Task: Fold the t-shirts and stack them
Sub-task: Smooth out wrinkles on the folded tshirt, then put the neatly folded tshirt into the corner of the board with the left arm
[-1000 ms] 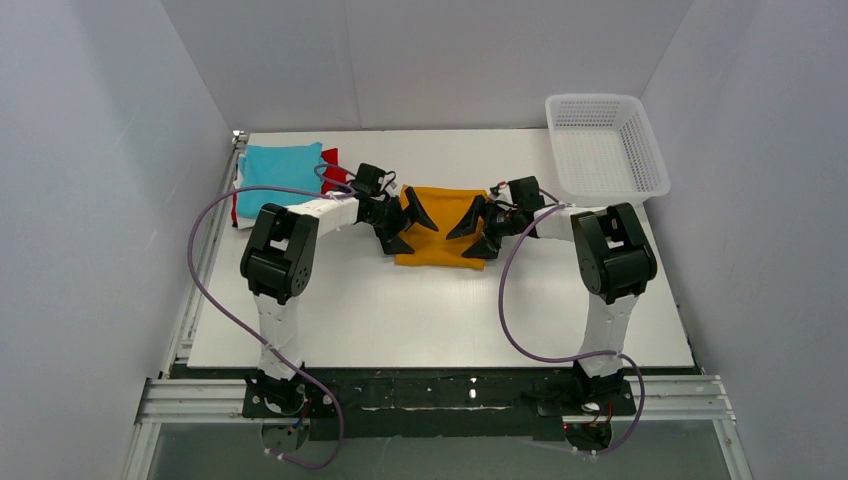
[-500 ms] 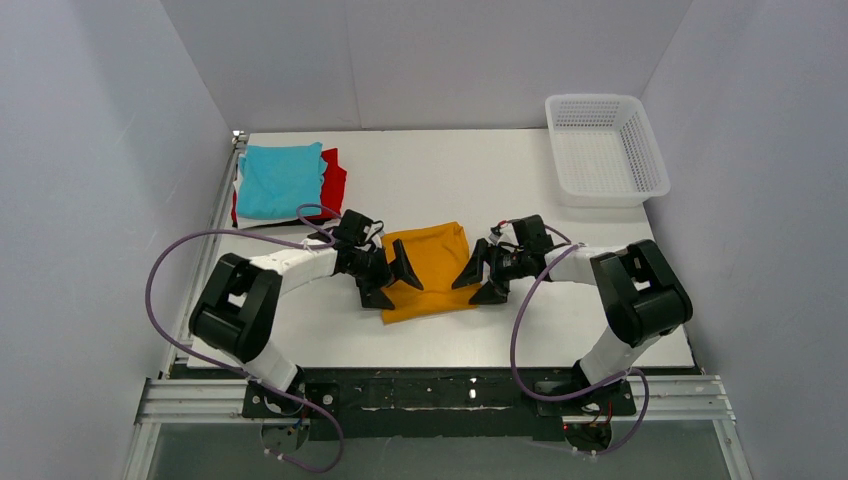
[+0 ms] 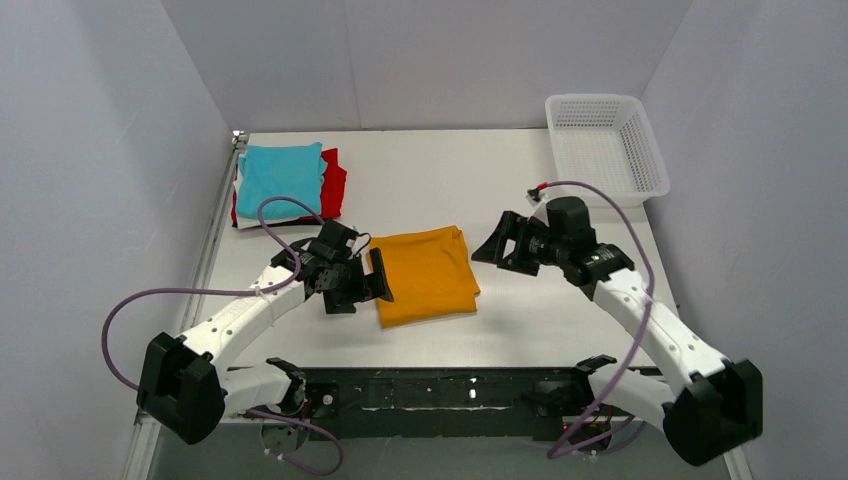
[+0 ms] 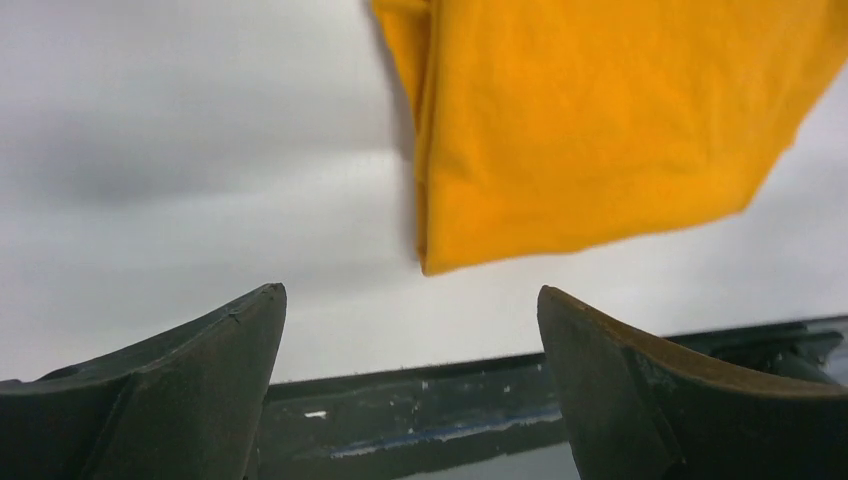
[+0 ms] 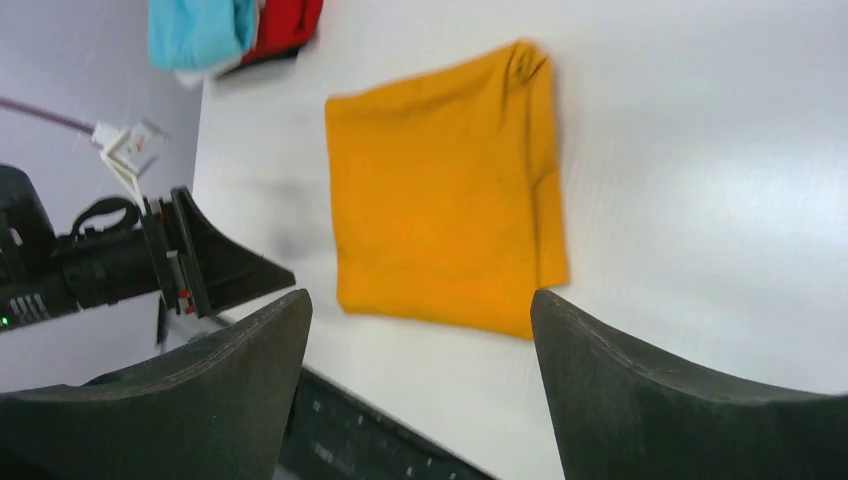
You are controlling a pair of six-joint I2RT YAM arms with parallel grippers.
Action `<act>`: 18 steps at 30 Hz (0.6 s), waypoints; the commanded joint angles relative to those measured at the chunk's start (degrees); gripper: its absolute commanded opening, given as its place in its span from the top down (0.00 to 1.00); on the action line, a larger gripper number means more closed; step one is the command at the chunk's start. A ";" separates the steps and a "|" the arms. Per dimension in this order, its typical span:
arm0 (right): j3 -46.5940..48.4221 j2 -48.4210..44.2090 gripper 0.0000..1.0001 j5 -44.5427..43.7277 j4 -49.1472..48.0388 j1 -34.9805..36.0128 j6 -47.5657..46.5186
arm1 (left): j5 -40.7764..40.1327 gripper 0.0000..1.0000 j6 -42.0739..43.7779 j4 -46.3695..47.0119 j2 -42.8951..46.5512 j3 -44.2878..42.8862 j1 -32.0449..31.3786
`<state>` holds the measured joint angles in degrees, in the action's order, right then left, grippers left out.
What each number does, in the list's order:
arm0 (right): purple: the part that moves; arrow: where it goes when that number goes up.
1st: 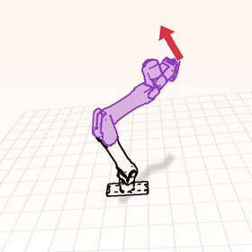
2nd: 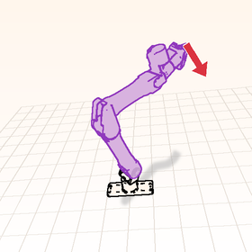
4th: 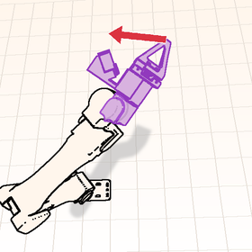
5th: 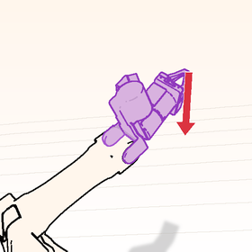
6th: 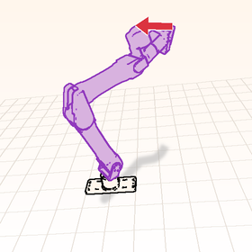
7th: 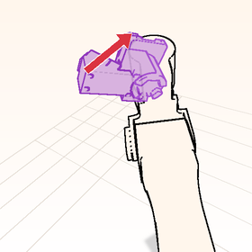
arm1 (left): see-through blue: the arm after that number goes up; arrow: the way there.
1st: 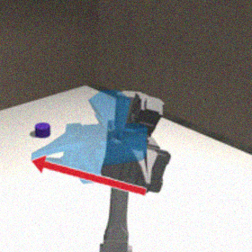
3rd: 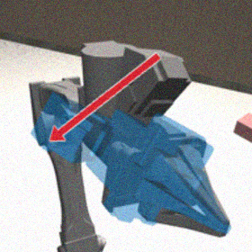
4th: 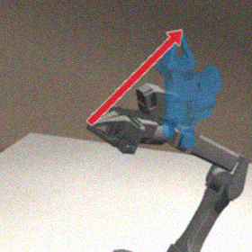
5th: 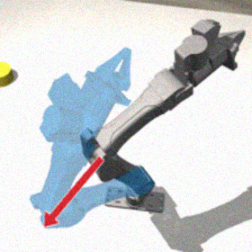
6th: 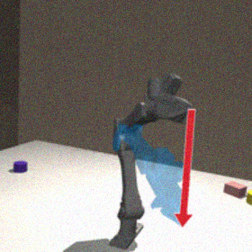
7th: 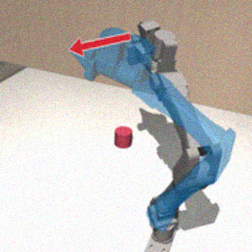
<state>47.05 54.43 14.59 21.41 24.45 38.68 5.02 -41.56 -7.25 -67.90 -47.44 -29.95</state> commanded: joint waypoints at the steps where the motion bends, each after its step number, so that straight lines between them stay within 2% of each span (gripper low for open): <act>1: -0.97 -9.54 0.11 -24.60 6.06 -0.19 0.47 | -8.67 0.02 -0.15 -3.86 -4.61 -2.24 2.25; 3: -3.38 -14.21 0.11 -29.26 5.40 -0.19 2.34 | -6.87 0.02 -0.29 1.15 -7.64 -1.92 3.37; 6: -6.74 -18.62 0.10 -29.19 3.22 -0.27 2.74 | -3.32 0.02 -1.26 8.50 -13.65 -2.06 5.01; 10: -7.25 -17.73 0.10 -27.46 4.94 -0.28 2.17 | 1.71 0.02 -4.06 17.77 -21.01 -2.47 6.40; 15: -6.27 -12.27 0.09 -23.59 6.64 -0.33 0.64 | 1.77 0.02 -3.87 15.64 -30.48 -7.93 6.38; 18: -5.75 -10.55 0.09 -23.79 6.97 -0.37 -0.21 | 3.33 0.03 -3.92 16.07 -33.23 -8.04 5.42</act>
<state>40.21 42.44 -9.47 27.46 24.34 40.07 6.44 -45.25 11.79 -96.14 -56.53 -23.64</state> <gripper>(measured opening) 0.905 0.981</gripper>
